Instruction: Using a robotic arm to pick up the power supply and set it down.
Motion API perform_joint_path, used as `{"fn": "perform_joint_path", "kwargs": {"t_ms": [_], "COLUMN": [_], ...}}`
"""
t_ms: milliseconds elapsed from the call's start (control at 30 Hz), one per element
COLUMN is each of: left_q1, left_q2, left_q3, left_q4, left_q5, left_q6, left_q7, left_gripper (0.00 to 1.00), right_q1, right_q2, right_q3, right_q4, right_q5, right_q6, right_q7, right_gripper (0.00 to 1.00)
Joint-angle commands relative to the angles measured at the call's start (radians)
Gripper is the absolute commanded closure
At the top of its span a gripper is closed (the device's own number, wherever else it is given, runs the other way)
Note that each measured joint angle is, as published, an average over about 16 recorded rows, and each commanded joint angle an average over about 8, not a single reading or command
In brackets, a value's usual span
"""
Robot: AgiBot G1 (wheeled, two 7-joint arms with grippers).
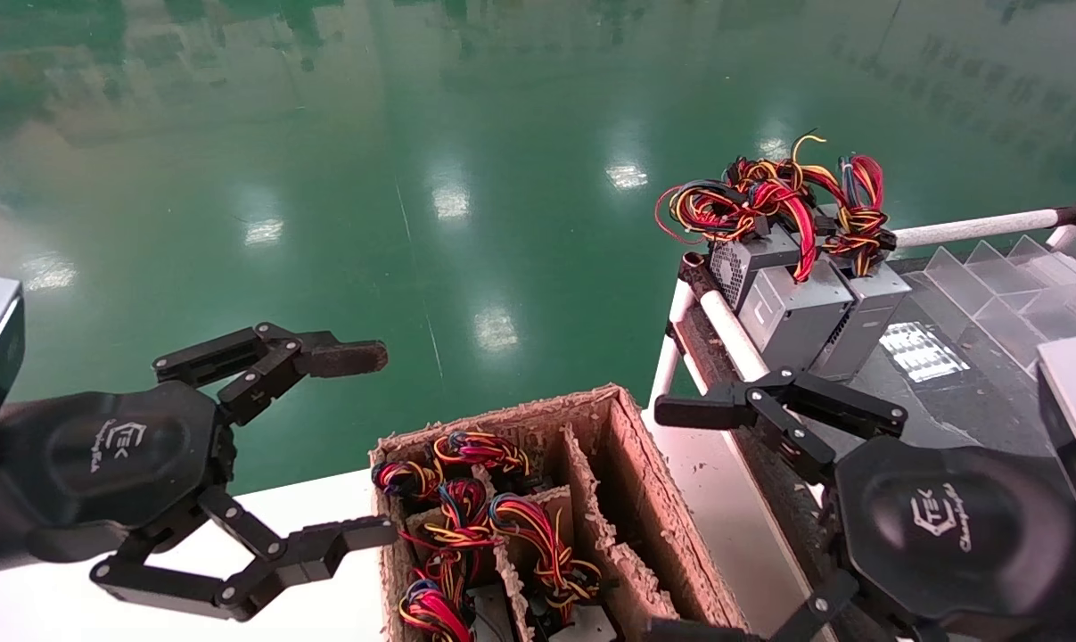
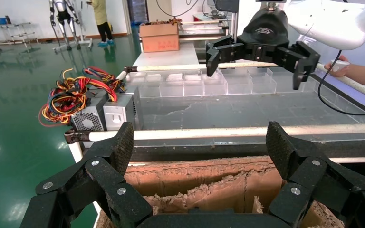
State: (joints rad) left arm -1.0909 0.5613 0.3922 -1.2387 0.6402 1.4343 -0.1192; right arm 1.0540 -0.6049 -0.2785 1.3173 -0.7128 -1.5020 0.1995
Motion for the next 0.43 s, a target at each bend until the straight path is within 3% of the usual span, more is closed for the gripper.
{"fn": "perform_joint_path", "kwargs": {"t_ms": [33, 433], "left_q1": [0.000, 0.000], "left_q2": [0.000, 0.000], "left_q3": [0.000, 0.000], "left_q4": [0.000, 0.000], "left_q5": [0.000, 0.000], "left_q6": [0.000, 0.000], "left_q7": [0.000, 0.000], "left_gripper": [0.00, 0.00], "right_q1": [0.002, 0.014], "right_q2": [0.000, -0.004], "right_q3": [0.000, 0.000], "right_q4": [-0.004, -0.022], "right_q5": [-0.001, -0.011], "right_q6": [0.001, 0.004], "right_q7": [-0.002, -0.009], "right_gripper": [0.00, 0.00]}}
